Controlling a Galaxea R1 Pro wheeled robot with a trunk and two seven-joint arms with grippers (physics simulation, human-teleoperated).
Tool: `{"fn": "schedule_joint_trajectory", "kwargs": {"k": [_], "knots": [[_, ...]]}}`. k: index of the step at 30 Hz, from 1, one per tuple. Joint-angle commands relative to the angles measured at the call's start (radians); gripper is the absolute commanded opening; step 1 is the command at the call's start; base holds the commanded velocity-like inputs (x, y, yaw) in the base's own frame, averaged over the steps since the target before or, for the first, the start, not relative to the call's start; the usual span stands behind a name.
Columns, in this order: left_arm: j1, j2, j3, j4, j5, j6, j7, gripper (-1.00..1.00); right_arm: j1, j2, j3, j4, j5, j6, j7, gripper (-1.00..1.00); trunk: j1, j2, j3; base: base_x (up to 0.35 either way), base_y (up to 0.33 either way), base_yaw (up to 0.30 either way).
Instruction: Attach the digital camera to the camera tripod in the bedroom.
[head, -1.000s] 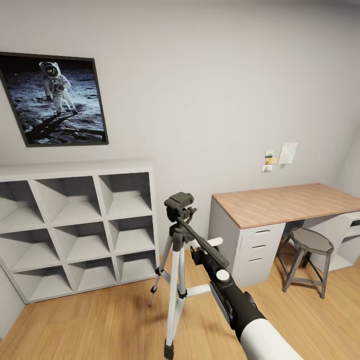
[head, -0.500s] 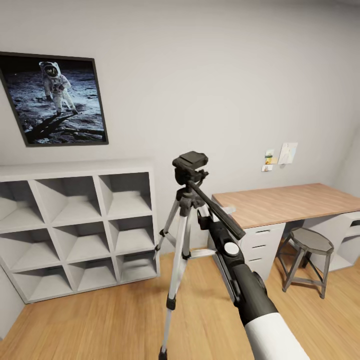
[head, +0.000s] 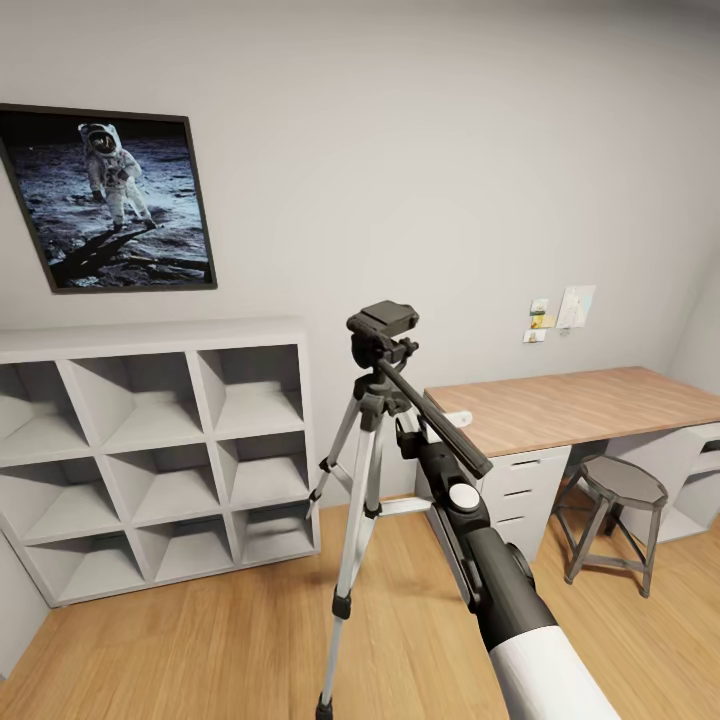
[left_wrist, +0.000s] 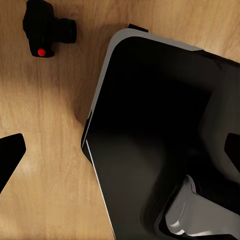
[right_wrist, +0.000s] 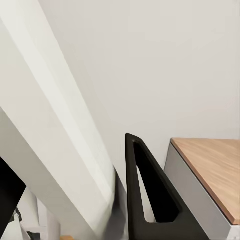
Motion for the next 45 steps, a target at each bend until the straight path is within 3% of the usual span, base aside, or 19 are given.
{"fn": "schedule_joint_trajectory", "kwargs": {"k": [1, 30, 45], "knots": [[0.0, 0.0, 0.001, -0.003, 0.005, 0.003, 0.003, 1.0, -0.001, 0.0, 0.001, -0.052, 0.021, 0.008, -0.023, -1.0, 0.0, -0.002, -0.002, 0.0, 0.0, 0.0], [0.0, 0.0, 0.0, -0.003, 0.003, 0.003, 0.003, 1.0, -0.001, -0.004, 0.001, -0.016, 0.016, 0.003, -0.055, -1.0, 0.0, -0.002, -0.002, -0.003, 0.0, 0.0], [0.0, -0.002, -0.001, -0.003, 0.003, 0.002, 0.003, 1.0, -0.001, -0.004, 0.001, 0.018, 0.017, -0.003, -0.058, -1.0, 0.0, -0.002, -0.002, -0.278, -0.024, 0.0]]}}
